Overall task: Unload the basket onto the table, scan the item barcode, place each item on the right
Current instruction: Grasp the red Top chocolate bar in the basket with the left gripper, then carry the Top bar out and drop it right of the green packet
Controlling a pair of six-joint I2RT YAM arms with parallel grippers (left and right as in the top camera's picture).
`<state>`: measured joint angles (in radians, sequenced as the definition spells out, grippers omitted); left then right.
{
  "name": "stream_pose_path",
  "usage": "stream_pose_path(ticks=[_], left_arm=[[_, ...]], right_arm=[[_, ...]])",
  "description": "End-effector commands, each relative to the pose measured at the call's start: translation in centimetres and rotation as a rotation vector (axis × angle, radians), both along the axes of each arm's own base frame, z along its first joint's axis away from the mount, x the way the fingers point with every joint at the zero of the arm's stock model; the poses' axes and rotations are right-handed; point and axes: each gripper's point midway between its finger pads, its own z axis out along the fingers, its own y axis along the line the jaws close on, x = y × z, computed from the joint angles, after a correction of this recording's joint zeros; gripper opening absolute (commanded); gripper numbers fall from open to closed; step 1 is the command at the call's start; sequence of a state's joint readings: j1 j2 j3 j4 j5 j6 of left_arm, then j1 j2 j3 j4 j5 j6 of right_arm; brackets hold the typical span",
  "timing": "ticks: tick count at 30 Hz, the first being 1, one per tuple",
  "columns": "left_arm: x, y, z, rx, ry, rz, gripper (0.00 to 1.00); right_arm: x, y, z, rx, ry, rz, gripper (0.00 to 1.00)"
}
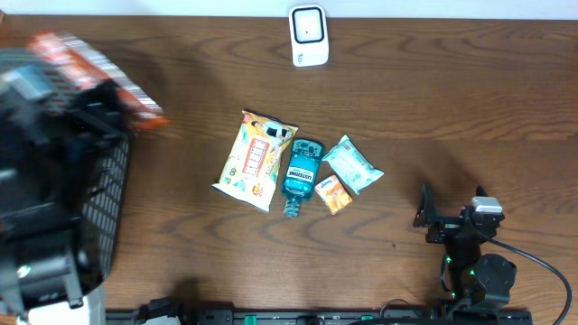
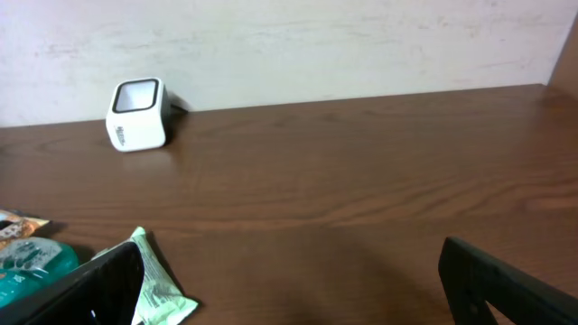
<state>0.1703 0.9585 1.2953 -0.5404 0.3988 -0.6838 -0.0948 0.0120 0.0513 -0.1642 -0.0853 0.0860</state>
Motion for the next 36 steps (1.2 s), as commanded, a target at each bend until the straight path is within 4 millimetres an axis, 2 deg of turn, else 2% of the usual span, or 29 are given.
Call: stream_pose_path(ticks=[1,6,11,13,14,16,17,20,25,28,31,35,36], left_arm=[[2.2,-4.8,-3.3,0.049,0.093,-0.086,0.07],[5.6,-14.4,-8.7,0.139,0.194,-0.257,0.07],[8.5,-24.6,-14.0,0.154,0.2,-0.435,0.07],[9.1,-28.2,-16.0,0.127,0.196,-0.477,0.07],[9.5,-31.0,-17.8,0.086,0.199,-0.502,0.07],[9.7,-33.8,-19.6,0.03,0.204,-0.519,0.07],[9.7,-36.0,-21.3,-0.028,0.22,-0.526,0.07],[9.4,-38.6,-24.4,-0.127,0.277,-0.519,0.07],[8.0,-41.6,-29.1,-0.185,0.361,-0.538,0.07],[6.8,-42.5,-31.0,-0.165,0.4,-0.563,0.08],[5.7,-42.5,-32.3,-0.134,0.454,-0.569,0.07],[4.5,-42.5,-33.4,-0.106,0.502,-0.58,0.08],[4.3,-42.7,-33.3,-0.111,0.506,-0.593,0.1]], right_arm=[[0.0,0.0,-0.1,-0.013,0.001,0.002,0.99],[0.0,0.0,-0.1,-0.013,0.001,0.002,0.99],[0.0,0.0,-0.1,-0.013,0.001,0.002,0.99],[0.0,0.0,-0.1,-0.013,0.002,0.002,0.99],[0.0,0.0,-0.1,-0.013,0.002,0.002,0.99],[0.0,0.0,-0.1,-0.013,0.002,0.002,0.99],[0.0,0.0,-0.1,-0.013,0.002,0.002,0.99],[0.0,0.0,-0.1,-0.013,0.002,0.002,0.99],[0.0,0.0,-0.1,-0.013,0.002,0.002,0.99],[0.0,0.0,-0.1,-0.013,0.002,0.002,0.99],[0.0,0.0,-0.1,-0.013,0.002,0.002,0.99],[0.0,0.0,-0.1,-0.013,0.002,0.002,0.99],[0.0,0.0,-0.1,-0.013,0.002,0.002,0.99]])
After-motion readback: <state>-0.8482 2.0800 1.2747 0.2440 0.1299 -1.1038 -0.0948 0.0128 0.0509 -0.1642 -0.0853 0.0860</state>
